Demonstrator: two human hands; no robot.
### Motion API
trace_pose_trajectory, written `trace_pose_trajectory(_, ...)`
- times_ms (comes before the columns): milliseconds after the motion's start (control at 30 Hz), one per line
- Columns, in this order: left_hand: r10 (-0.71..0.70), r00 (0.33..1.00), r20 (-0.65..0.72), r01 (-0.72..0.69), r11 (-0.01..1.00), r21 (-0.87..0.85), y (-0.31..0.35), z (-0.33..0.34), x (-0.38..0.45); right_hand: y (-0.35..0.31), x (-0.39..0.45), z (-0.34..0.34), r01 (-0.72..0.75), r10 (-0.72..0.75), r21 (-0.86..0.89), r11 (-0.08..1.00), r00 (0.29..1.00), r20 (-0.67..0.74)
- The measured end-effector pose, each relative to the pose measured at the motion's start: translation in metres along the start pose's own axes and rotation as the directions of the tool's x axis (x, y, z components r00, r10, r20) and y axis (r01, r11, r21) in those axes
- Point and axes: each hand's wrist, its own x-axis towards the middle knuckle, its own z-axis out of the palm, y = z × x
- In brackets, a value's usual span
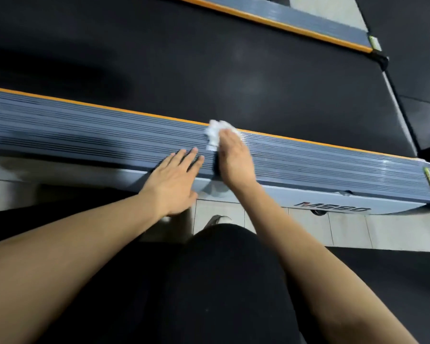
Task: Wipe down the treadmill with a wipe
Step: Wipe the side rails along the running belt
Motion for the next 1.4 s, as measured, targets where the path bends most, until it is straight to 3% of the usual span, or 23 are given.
trace_pose_trajectory(100, -0.013, 1.000, -0.019, 0.014, 1.000, 0.027, 0.005, 0.011, 0.002, -0.023, 0.022, 0.016, 0.141, -0.135, -0.015, 0.990, 0.966, 0.220)
trace_pose_trajectory(133, -0.020, 0.999, -0.031, 0.021, 0.999, 0.027, 0.005, 0.013, 0.002, -0.021, 0.023, 0.012, 0.146, -0.137, -0.019, 0.989, 0.963, 0.231)
trace_pose_trajectory(233, -0.029, 0.999, -0.023, 0.029, 1.000, 0.003, 0.007, 0.014, 0.002, 0.020, 0.008, -0.011, 0.017, -0.017, -0.009, 1.000, 1.000, 0.019)
trace_pose_trajectory(300, -0.042, 0.999, -0.014, 0.042, 0.999, -0.018, 0.009, 0.013, 0.003, 0.059, -0.009, -0.030, -0.122, 0.116, -0.050, 0.991, 0.988, -0.101)
trace_pose_trajectory(367, -0.051, 0.999, -0.002, 0.051, 0.998, -0.030, 0.010, 0.014, 0.005, 0.080, -0.016, -0.040, -0.288, 0.278, -0.082, 0.954, 0.954, -0.112)
trace_pose_trajectory(433, -0.055, 0.998, 0.010, 0.055, 0.998, -0.028, 0.012, 0.012, 0.005, 0.072, -0.013, -0.037, -0.331, 0.317, -0.115, 0.937, 0.940, -0.127)
trace_pose_trajectory(600, -0.092, 0.995, 0.049, 0.091, 0.996, 0.017, 0.019, 0.005, 0.006, -0.005, -0.009, -0.012, 0.044, -0.044, -0.045, 0.998, 0.999, 0.005)
trace_pose_trajectory(667, -0.103, 0.993, 0.053, 0.102, 0.994, 0.037, 0.021, 0.004, 0.006, -0.007, -0.022, -0.018, 0.095, -0.093, -0.034, 0.995, 0.993, 0.071)
trace_pose_trajectory(767, -0.116, 0.992, 0.056, 0.115, 0.993, 0.031, 0.022, 0.002, 0.006, 0.035, -0.053, -0.038, -0.057, 0.057, -0.046, 0.997, 0.998, -0.009)
trace_pose_trajectory(867, -0.117, 0.992, 0.050, 0.116, 0.993, 0.037, 0.025, 0.002, 0.006, 0.088, -0.101, -0.071, -0.268, 0.256, -0.069, 0.961, 0.956, -0.141)
trace_pose_trajectory(1000, -0.145, 0.987, 0.065, 0.143, 0.989, 0.032, 0.031, -0.003, 0.007, 0.096, -0.112, -0.077, -0.415, 0.400, -0.035, 0.909, 0.894, -0.203)
trace_pose_trajectory(1133, -0.165, 0.983, 0.075, 0.163, 0.986, 0.032, 0.037, -0.008, 0.010, 0.038, -0.098, -0.035, -0.115, 0.113, -0.017, 0.993, 0.988, -0.110)
trace_pose_trajectory(1233, -0.178, 0.983, 0.044, 0.175, 0.982, 0.072, 0.047, -0.011, 0.014, 0.027, -0.097, -0.038, 0.071, -0.072, -0.008, 0.997, 0.996, -0.044)
trace_pose_trajectory(1300, -0.118, 0.993, 0.009, 0.117, 0.989, 0.091, 0.058, -0.011, 0.014, 0.051, -0.106, -0.055, 0.072, -0.072, -0.023, 0.997, 0.997, 0.008)
trace_pose_trajectory(1400, 0.035, 0.999, 0.020, -0.037, 0.993, 0.115, 0.081, -0.009, 0.017, 0.105, -0.134, -0.083, -0.081, 0.078, -0.042, 0.996, 0.994, -0.070)
